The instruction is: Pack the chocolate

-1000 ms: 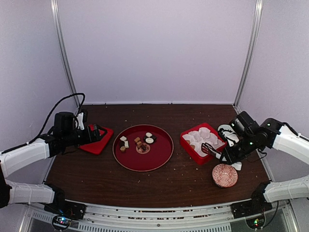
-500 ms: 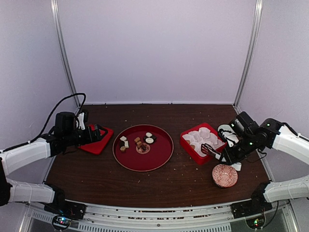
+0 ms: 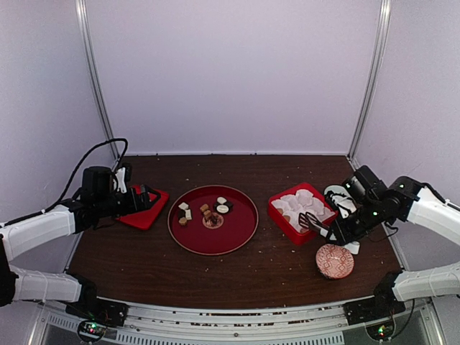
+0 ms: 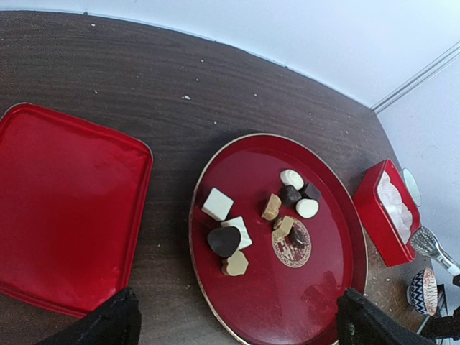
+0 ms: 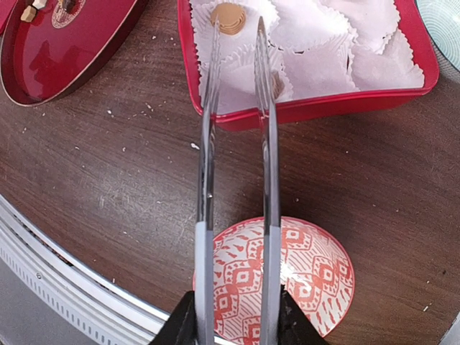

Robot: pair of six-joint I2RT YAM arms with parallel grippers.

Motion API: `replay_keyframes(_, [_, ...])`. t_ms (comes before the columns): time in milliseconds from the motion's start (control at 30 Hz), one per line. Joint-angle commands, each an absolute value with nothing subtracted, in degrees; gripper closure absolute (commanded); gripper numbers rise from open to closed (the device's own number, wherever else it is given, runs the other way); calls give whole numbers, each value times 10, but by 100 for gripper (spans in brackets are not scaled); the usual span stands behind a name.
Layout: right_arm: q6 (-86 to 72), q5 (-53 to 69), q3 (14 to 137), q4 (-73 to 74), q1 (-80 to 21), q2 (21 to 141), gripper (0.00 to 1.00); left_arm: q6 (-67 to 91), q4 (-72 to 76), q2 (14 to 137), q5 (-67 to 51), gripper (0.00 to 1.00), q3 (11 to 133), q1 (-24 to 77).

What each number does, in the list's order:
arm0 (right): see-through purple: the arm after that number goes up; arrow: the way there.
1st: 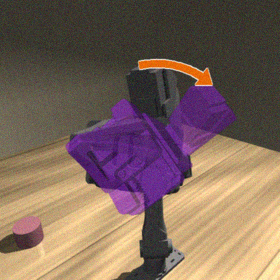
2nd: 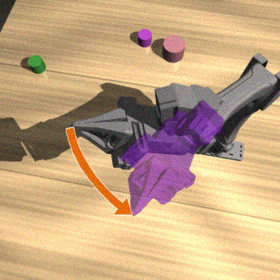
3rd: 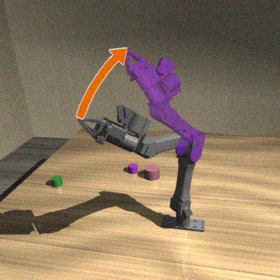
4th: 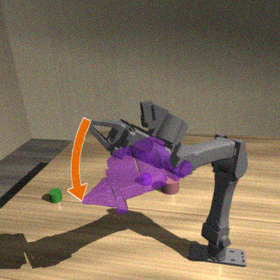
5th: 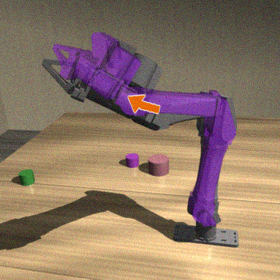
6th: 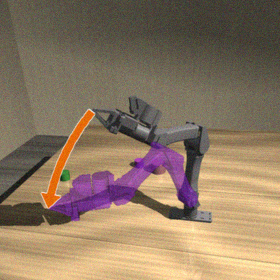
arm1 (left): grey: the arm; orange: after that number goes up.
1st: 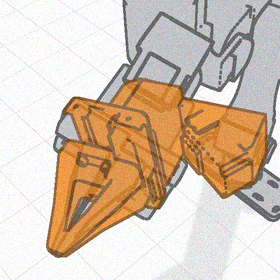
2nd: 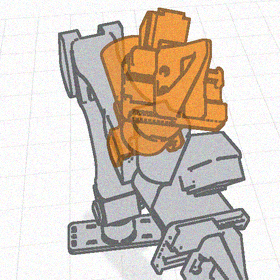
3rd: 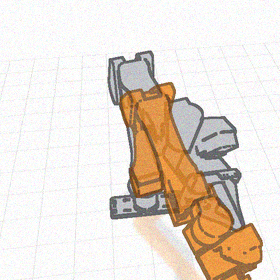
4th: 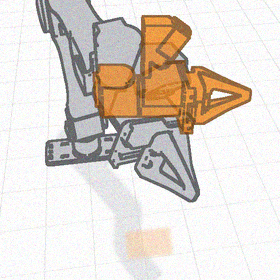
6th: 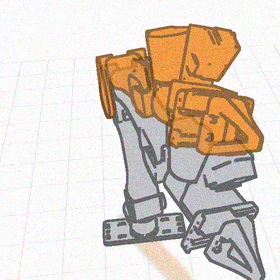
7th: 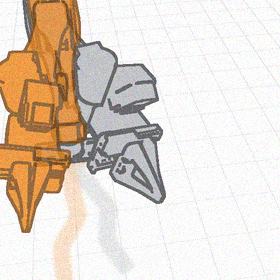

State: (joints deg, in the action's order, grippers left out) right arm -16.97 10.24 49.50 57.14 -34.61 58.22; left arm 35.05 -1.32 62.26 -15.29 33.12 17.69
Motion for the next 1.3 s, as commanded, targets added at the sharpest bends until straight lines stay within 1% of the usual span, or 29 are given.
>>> replay_keyframes(0, [-172, 99, 517, 547, -344, 570, 69, 353, 14, 619, -159, 3, 336, 179])
replay_keyframes(200, [-149, 100, 588, 525, -354, 613, 69, 353, 15, 620, -157, 3, 333, 179])
replay_keyframes(500, [-110, 121, 696, 469, -408, 767, 68, 354, 17, 625, -160, 3, 335, 179])
replay_keyframes(933, [-86, 176, 767, 396, -445, 951, 68, 353, 20, 631, -159, 3, 336, 179])
replay_keyframes(1267, [-78, 197, 809, 376, -449, 1047, 67, 353, 22, 640, -161, 3, 342, 179])
